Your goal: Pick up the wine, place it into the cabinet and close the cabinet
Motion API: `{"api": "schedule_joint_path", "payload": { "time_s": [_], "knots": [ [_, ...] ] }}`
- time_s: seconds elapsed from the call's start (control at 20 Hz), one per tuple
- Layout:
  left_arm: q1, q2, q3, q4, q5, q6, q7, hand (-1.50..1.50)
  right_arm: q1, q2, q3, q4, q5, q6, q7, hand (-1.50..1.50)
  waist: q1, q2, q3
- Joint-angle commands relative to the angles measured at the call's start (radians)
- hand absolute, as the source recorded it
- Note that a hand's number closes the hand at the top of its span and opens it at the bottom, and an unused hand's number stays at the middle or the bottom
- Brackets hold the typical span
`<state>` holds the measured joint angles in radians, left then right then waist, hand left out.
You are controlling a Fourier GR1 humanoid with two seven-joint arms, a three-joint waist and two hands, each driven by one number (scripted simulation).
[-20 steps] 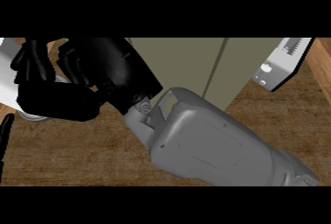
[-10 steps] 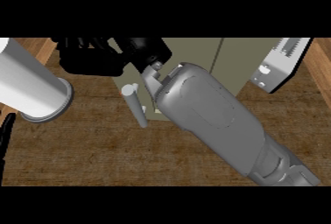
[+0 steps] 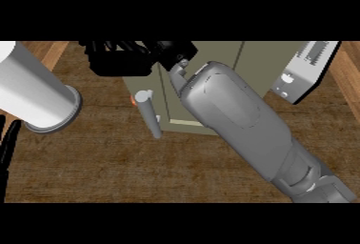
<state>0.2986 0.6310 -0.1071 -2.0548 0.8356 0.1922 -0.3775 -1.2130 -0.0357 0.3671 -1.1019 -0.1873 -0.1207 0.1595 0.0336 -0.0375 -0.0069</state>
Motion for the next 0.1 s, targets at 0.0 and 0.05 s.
{"api": "schedule_joint_path", "payload": {
  "time_s": [0.0, 0.05],
  "knots": [
    [-0.032, -0.007, 0.011, 0.022, -0.001, 0.01, 0.012, -1.5, 0.028, -0.043, -0.05, 0.154, 0.038, -0.035, -0.043, 1.5, -0.012, 0.05, 0.006],
    [-0.016, -0.008, 0.012, 0.012, 0.0, -0.01, 0.001, -1.5, 0.008, -0.041, -0.065, 0.164, 0.038, -0.046, -0.03, 1.5, -0.002, 0.049, 0.005]
  ]
}}
